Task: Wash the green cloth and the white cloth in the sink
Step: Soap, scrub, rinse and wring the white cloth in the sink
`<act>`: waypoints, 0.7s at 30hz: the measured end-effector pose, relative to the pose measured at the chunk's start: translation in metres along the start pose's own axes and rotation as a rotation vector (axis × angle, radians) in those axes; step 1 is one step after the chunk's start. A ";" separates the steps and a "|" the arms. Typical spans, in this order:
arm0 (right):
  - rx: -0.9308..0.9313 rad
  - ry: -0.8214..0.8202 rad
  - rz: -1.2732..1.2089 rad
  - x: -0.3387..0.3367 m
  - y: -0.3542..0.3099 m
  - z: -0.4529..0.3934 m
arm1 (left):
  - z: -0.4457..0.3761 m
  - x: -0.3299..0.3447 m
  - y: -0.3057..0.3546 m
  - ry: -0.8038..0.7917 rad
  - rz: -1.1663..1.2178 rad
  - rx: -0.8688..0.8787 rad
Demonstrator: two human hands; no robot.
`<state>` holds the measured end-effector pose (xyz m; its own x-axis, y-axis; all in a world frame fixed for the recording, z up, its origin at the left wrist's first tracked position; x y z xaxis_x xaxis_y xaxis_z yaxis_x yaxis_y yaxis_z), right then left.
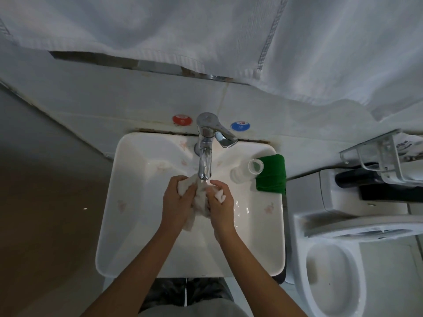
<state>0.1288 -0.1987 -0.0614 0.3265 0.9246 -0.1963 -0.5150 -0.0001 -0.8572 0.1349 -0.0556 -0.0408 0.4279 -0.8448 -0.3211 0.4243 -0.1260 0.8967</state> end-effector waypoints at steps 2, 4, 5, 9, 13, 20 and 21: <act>0.142 -0.103 -0.076 0.006 0.011 0.002 | 0.005 0.000 -0.001 -0.045 0.092 -0.061; 0.249 -0.198 -0.069 0.013 0.018 0.006 | 0.009 0.001 -0.003 -0.111 0.192 -0.141; 0.284 -0.222 -0.055 0.015 0.020 0.007 | 0.010 0.001 -0.004 -0.141 0.221 -0.170; 0.316 -0.302 -0.096 0.017 0.021 0.006 | 0.012 0.005 -0.005 -0.241 0.209 -0.162; 0.169 -0.286 -0.028 0.015 0.012 0.002 | 0.014 0.010 -0.006 -0.267 0.208 -0.257; 0.060 0.005 0.025 0.012 0.004 -0.007 | 0.016 0.023 0.000 -0.203 0.056 -0.181; 0.080 0.057 -0.008 0.013 0.004 -0.005 | 0.015 0.021 0.002 -0.109 0.006 -0.112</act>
<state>0.1349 -0.1885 -0.0692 0.3742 0.9012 -0.2188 -0.5729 0.0391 -0.8187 0.1325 -0.0819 -0.0412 0.3442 -0.8975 -0.2758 0.5112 -0.0673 0.8568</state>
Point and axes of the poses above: each hand's wrist, its own z-axis away from the middle knuckle, its own x-axis out of the palm, y = z × x, the point moved 8 cm from there along -z, towards the middle knuckle, and after that the axes turned 13 degrees about y, right-handed, at the moved point
